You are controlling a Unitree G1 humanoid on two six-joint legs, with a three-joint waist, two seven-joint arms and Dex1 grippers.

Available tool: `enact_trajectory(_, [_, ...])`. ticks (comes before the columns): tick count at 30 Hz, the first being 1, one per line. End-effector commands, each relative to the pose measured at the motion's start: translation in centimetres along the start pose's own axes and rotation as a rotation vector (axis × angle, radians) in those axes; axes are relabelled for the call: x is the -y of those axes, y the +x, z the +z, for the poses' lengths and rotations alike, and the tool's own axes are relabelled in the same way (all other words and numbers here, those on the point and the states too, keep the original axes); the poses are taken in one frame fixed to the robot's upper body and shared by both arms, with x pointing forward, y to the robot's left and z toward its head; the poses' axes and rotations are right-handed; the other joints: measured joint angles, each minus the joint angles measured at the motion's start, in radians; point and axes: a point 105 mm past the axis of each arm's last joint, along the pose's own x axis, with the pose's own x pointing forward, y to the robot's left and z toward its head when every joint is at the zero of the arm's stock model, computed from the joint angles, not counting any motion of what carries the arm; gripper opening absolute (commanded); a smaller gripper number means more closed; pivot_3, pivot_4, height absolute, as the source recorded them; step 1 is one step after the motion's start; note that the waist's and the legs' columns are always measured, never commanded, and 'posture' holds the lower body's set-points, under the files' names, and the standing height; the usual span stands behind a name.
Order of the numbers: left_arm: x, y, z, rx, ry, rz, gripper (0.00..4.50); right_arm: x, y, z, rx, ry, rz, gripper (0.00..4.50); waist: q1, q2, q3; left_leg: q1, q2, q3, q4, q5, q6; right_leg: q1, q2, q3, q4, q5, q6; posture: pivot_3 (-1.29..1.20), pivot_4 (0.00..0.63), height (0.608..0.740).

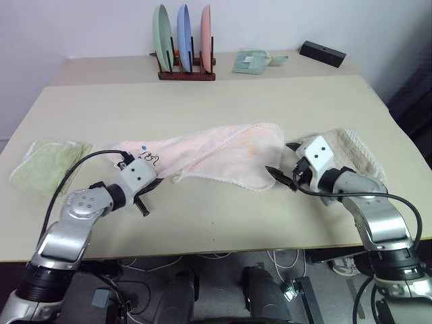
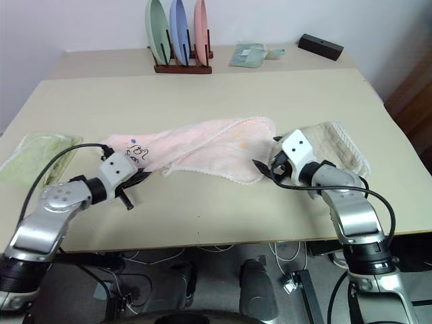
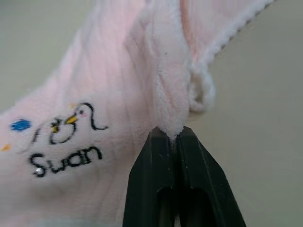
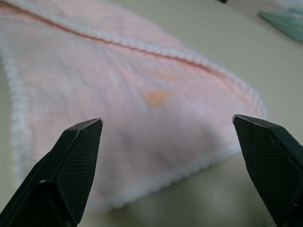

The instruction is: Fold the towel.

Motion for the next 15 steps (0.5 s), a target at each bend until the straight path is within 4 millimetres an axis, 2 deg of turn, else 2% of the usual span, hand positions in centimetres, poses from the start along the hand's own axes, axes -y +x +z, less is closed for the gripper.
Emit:
enact_trajectory(1, [-0.6,-2.1,0.7,0.009,0.018,-0.003,0.05,2.1,0.6,0.9,-0.007,-0.105,-0.047,4.50,0.001,0.000,0.000,0.000,0.000,0.000,0.000,0.000,0.000,0.000,0.000,0.000,0.000,0.000,0.000,0.00,0.150,0.740])
enact_trajectory(4, [-0.7,-2.9,-0.2,-0.029,0.026,-0.011,0.05,3.5,2.2,0.6,-0.045,-0.127,-0.049,4.50,0.001,0.000,0.000,0.000,0.000,0.000,0.000,0.000,0.000,0.000,0.000,0.000,0.000,-0.001,-0.001,0.00,0.150,0.740])
enact_trajectory(10, [-0.3,-2.4,-0.5,-0.035,0.029,-0.020,0.05,6.2,5.9,0.0,-0.090,-0.030,-0.070,4.50,0.001,0.000,0.000,0.000,0.000,0.000,0.000,0.000,0.000,0.000,0.000,0.000,0.000,0.000,-0.001,0.00,0.150,0.740])
enact_trajectory(15, [0.1,-2.1,-0.7,-0.028,0.023,-0.026,0.05,7.0,7.1,0.0,-0.134,-0.174,-0.031,4.50,-0.001,0.000,0.000,0.000,0.000,0.000,-0.001,0.000,0.000,0.000,0.000,0.000,-0.001,0.000,0.000,0.00,0.150,0.740])
